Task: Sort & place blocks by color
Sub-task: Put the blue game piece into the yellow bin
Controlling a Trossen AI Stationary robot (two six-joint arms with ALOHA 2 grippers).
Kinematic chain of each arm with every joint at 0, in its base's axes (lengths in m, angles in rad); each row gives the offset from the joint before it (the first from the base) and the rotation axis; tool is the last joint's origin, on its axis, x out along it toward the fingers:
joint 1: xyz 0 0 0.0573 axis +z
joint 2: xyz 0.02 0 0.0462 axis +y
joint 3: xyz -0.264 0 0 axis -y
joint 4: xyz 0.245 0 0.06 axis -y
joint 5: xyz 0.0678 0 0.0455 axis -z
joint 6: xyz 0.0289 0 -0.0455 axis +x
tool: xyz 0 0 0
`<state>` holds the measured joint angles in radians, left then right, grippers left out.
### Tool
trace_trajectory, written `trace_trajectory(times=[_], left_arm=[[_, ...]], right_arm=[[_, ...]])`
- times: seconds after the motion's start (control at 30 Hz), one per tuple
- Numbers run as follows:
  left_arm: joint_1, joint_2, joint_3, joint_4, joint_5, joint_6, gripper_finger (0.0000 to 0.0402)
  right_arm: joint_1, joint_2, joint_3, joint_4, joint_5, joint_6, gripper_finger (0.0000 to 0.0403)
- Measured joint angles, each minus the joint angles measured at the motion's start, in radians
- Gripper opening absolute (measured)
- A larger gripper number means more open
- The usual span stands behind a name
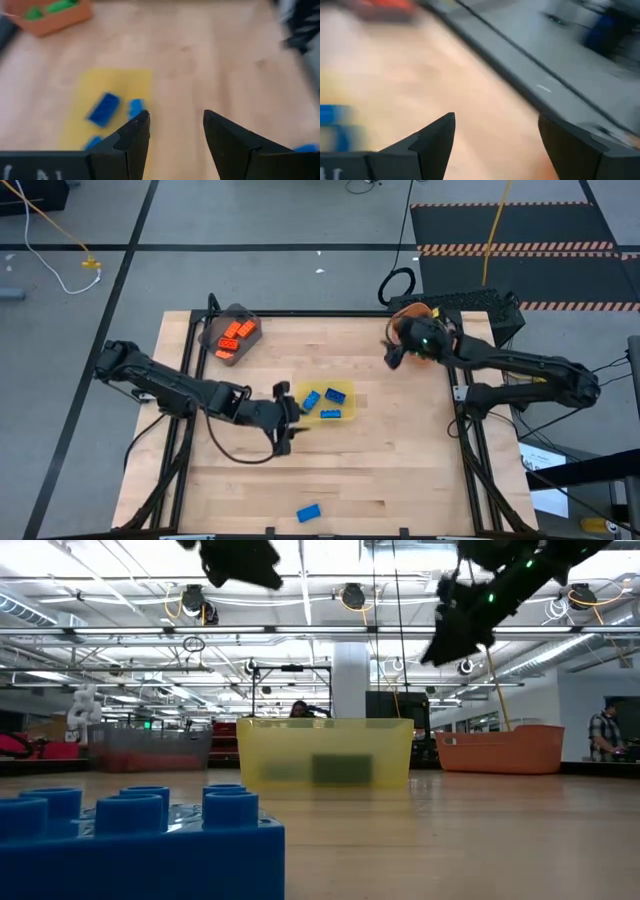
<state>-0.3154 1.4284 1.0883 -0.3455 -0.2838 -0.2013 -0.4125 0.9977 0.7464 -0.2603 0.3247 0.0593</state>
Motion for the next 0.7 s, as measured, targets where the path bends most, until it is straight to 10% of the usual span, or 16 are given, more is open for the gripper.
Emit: trace_trajectory(times=[0.2,0.7], left_arm=[[-0.092,0.012,0.001,0.018,0.018,-0.185,0.0186],[-0.313,0.180,0.001,0.264,-0.011,-0.445,0.0186]], right_arm=[[0.198,-0.029,-0.054,0.129,-0.172,0.008,0.0279],[0.559,-0.022,-0.162,0.287,-0.088,0.071,0.0279]])
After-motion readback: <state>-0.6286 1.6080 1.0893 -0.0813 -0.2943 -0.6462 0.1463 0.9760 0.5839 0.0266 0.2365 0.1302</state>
